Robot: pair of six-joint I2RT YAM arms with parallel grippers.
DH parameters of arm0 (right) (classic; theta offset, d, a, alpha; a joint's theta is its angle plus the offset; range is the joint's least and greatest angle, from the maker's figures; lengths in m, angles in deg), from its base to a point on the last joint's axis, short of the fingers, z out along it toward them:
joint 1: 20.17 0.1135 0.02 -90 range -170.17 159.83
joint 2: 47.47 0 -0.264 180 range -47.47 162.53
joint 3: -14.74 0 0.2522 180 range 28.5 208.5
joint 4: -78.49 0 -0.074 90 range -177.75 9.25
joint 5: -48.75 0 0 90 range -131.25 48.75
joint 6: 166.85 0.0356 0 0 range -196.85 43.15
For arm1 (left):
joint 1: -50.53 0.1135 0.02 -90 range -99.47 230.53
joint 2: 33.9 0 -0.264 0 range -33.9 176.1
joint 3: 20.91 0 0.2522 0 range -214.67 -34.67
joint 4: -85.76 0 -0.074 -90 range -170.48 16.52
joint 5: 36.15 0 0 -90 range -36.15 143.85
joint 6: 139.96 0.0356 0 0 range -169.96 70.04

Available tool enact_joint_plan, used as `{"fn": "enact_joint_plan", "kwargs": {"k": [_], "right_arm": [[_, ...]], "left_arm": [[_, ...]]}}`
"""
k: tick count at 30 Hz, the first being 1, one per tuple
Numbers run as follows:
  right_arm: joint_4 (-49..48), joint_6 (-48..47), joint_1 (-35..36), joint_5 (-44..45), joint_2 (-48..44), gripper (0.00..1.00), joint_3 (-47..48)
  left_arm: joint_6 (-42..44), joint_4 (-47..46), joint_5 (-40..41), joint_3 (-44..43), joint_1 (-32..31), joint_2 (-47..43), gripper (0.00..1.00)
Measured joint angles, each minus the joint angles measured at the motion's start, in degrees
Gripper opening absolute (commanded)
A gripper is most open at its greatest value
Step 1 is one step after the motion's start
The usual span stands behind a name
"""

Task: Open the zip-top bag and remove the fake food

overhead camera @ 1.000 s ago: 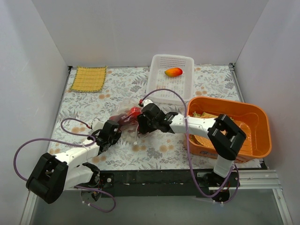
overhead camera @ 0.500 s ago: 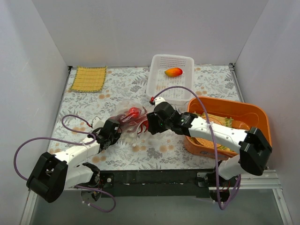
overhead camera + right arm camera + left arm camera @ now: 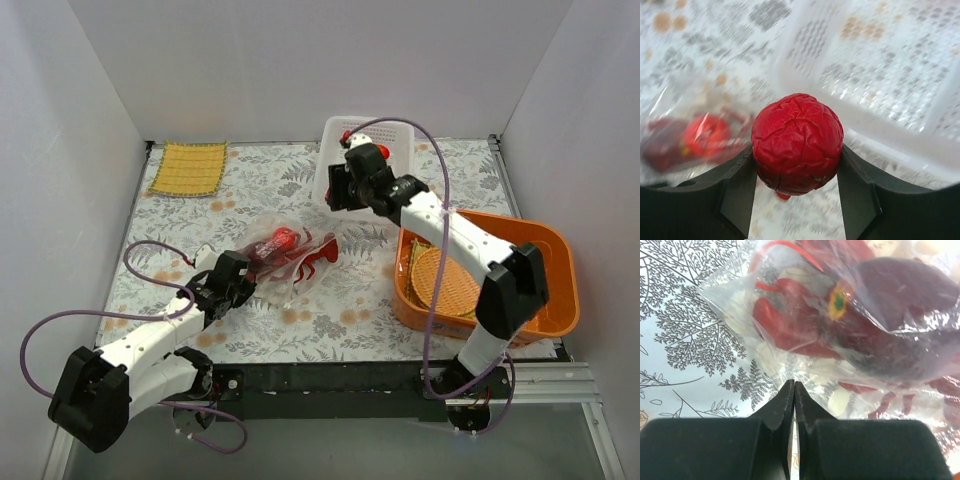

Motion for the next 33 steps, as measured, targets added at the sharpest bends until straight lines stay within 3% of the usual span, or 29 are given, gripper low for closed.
{"fn": "enact_joint_plan", "kwargs": {"k": [2,3,4,6,7,8,10,18,25,33], "right_arm": [[0.55,-0.22,-3.85,-0.61,5.70,0.57,5.51],[1.46,-0.33,-5.53,-0.87,8.87,0.68,9.07],[1.79,-0.46,-7.04,-1.09,12.09,0.73,12.48],[3.19,-0.66,-9.49,-1.18,17.92,0.81,18.69],[4.13,-0.94,-10.36,-1.22,20.57,0.83,21.62],[4.81,-1.11,-10.93,-1.33,22.86,0.88,23.89],[6.10,-1.42,-11.47,-1.42,25.59,0.89,26.49],[8.87,-2.51,-10.67,-1.90,24.15,0.87,24.30],[5.75,-1.20,-5.62,-1.18,5.79,0.81,4.63],[-0.57,3.74,6.97,-0.50,-6.25,0.59,-10.99]], "left_arm": [[0.59,0.44,-0.59,-0.31,0.00,-0.46,0.05],[1.03,0.72,-1.01,-0.52,0.00,-0.63,0.12],[1.42,1.03,-1.40,-0.81,0.00,-0.79,0.16],[2.51,1.70,-2.29,-1.55,0.00,-1.16,0.27],[3.06,1.90,-2.80,-1.84,0.00,-1.49,0.39],[3.52,2.14,-3.23,-2.14,0.00,-1.90,0.45],[4.39,2.78,-4.09,-2.60,0.00,-3.13,0.57],[10.01,5.90,-9.11,-7.32,0.02,-9.18,0.63],[18.97,5.27,-12.76,-17.53,-0.35,-3.10,0.64],[29.05,6.49,-14.80,-25.90,-3.23,8.57,0.59]]}}
